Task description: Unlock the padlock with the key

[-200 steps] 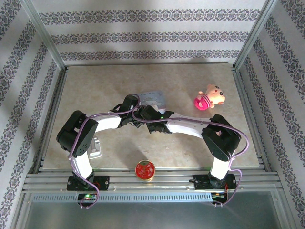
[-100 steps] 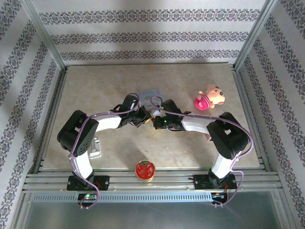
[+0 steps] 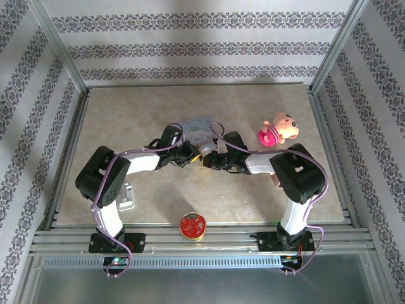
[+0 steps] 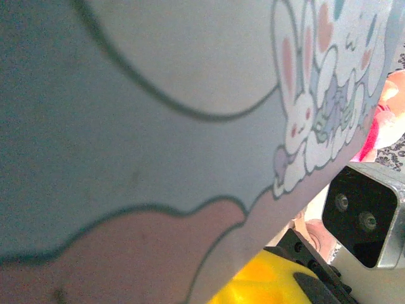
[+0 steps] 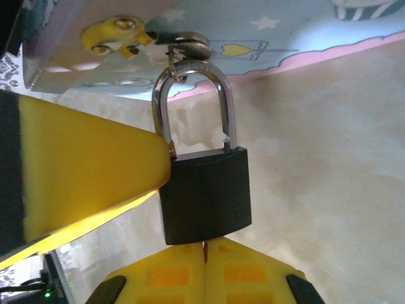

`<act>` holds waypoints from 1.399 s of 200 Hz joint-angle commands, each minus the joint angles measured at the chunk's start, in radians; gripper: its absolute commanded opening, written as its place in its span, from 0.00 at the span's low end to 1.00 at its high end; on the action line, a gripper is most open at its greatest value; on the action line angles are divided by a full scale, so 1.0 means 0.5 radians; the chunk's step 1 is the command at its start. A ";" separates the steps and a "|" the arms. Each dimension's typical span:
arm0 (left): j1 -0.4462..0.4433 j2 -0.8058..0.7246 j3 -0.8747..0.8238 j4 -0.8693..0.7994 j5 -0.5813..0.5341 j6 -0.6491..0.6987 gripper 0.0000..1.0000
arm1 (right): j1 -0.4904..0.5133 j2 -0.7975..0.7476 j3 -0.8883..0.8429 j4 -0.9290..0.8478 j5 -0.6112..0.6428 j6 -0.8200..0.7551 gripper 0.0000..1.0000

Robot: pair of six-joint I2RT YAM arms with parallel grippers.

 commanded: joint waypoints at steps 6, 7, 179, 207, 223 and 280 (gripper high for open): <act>-0.017 0.028 -0.125 -0.336 0.100 -0.003 0.23 | -0.046 -0.001 0.053 0.347 -0.006 0.082 0.00; -0.016 0.027 -0.125 -0.336 0.101 -0.002 0.24 | -0.046 -0.002 0.051 0.346 -0.006 0.082 0.00; -0.016 -0.120 0.125 -0.564 -0.218 0.288 0.99 | -0.043 -0.055 0.056 0.118 0.196 0.057 0.02; -0.017 -0.234 0.077 -0.587 -0.248 0.323 0.99 | -0.037 -0.081 0.057 0.054 0.264 0.061 0.15; -0.016 -0.305 0.034 -0.575 -0.254 0.335 0.99 | -0.024 -0.119 0.056 -0.013 0.330 0.042 0.18; -0.006 -0.514 0.023 -0.705 -0.369 0.469 0.99 | 0.094 -0.280 0.174 -0.486 0.726 -0.138 0.32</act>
